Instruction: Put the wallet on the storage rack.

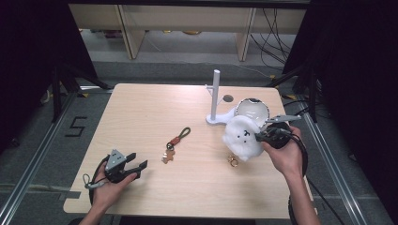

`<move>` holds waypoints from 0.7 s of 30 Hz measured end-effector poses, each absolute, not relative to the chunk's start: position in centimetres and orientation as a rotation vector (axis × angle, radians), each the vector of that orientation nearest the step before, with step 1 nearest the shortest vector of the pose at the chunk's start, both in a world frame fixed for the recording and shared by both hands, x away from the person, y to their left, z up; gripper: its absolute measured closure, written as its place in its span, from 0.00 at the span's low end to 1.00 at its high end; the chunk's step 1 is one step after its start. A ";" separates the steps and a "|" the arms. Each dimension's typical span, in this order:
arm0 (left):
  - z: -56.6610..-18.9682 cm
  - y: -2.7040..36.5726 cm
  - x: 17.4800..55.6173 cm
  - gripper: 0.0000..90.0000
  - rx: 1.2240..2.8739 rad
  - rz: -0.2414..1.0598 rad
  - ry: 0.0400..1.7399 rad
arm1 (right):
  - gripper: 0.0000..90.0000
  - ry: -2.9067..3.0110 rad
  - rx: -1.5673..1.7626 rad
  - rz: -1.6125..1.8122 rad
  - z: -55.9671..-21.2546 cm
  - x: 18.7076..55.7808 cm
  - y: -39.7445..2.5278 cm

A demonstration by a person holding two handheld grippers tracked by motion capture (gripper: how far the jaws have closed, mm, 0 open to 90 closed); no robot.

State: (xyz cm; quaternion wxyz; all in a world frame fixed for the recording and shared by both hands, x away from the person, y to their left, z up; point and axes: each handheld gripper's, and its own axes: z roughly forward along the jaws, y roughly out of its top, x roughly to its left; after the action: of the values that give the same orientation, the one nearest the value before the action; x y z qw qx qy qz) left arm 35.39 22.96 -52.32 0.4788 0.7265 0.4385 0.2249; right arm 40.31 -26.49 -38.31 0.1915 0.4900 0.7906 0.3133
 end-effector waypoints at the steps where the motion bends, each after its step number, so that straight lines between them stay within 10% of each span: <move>1: -52.3 23.0 35.4 0.43 1.773 0.549 1.071 | 0.93 2.202 1.401 0.890 -38.2 40.2 -26.4; 21: -52.3 23.0 35.4 0.43 1.770 0.552 1.073 | 0.93 2.125 1.235 0.900 -35.5 40.7 -27.2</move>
State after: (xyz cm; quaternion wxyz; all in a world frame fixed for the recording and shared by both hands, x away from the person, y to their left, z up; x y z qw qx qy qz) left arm 35.40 22.97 -52.31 0.4791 0.7251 0.4398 0.2262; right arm 40.73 -27.16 -35.46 0.2592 0.4557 0.7841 0.3323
